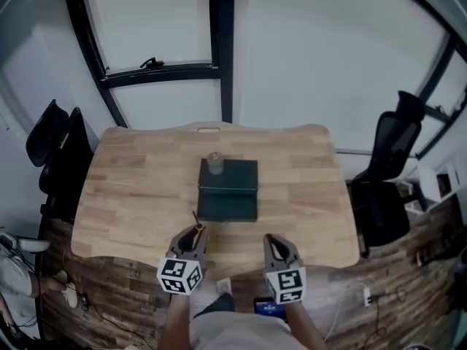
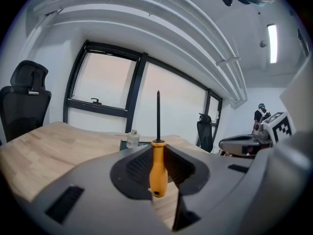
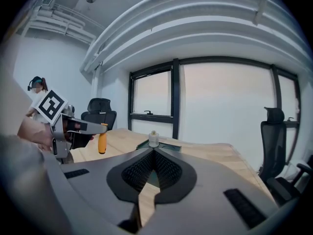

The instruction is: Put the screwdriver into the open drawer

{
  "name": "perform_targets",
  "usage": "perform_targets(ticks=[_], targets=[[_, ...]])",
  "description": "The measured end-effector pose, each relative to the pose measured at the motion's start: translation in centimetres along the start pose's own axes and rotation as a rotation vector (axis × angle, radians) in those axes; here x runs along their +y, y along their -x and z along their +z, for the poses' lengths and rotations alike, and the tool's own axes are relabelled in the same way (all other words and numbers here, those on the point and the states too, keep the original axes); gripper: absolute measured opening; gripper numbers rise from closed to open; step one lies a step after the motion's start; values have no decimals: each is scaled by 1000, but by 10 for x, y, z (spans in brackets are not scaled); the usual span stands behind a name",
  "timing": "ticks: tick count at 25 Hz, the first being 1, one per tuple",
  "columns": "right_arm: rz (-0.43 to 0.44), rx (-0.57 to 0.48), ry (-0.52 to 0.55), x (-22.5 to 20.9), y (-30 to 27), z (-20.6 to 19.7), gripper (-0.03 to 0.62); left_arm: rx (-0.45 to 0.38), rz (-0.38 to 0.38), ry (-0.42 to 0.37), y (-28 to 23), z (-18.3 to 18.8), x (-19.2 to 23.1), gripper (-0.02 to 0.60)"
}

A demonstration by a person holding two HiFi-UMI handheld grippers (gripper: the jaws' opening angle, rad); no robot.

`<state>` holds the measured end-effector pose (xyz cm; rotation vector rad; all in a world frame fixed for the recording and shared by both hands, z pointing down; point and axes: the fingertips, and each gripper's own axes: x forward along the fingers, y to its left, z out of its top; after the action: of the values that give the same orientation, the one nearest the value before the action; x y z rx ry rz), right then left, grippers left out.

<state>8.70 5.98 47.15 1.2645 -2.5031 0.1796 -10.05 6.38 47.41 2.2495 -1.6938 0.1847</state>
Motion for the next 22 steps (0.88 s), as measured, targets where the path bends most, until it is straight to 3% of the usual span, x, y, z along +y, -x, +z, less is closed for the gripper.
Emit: perform_targets(ticks=[12,22], targets=[[-19,51,-3,-13,-87,19,-2,63,-49,-14,-67,17,50,71],[-106,43,-45,-32,-126,24,-2,103,-121,-24,-111,20,75,71]])
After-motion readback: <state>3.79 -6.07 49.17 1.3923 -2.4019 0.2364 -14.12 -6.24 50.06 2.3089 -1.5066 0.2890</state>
